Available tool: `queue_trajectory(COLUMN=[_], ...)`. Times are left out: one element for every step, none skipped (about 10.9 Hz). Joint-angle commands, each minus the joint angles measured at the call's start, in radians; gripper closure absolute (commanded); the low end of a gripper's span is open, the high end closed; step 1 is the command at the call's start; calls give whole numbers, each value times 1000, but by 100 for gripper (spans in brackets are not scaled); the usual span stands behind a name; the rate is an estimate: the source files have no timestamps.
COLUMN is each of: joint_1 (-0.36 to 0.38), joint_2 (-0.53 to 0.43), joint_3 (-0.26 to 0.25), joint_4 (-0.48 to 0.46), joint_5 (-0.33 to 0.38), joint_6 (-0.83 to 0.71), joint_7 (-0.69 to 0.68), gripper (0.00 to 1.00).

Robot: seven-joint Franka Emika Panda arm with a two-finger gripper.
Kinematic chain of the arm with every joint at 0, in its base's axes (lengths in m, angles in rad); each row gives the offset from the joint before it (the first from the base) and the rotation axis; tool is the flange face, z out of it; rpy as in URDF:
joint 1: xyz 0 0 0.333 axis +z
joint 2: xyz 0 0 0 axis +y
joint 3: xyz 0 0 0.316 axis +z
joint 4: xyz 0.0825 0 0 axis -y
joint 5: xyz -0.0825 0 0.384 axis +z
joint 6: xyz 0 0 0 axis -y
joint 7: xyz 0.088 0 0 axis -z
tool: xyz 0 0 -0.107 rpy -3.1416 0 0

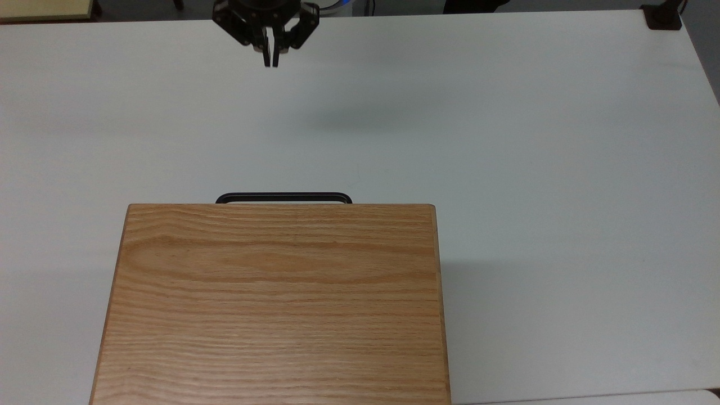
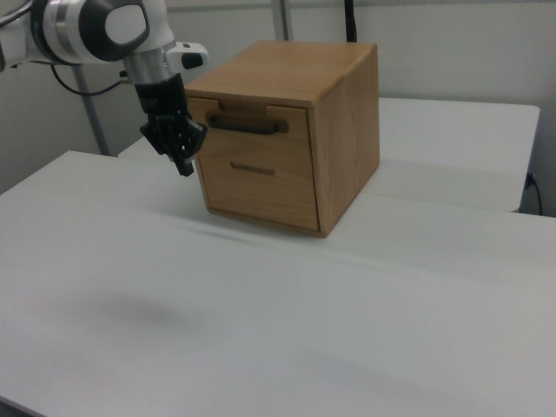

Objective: Close the drawer by sliding it

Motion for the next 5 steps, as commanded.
queue_trajectory(joint_1=[5, 5, 2, -1, -1], joint_2=[-45, -45, -45, -45, -43], joint_3=[-10, -10, -10, -10, -10], joint_4=[-53, -53, -53, -53, -51], joint_5=[-3, -3, -3, -3, -3], joint_6=[-18, -18, -18, -18, -20], joint_7=[18, 21, 21, 24, 24], gripper=[11, 0, 0, 0, 0])
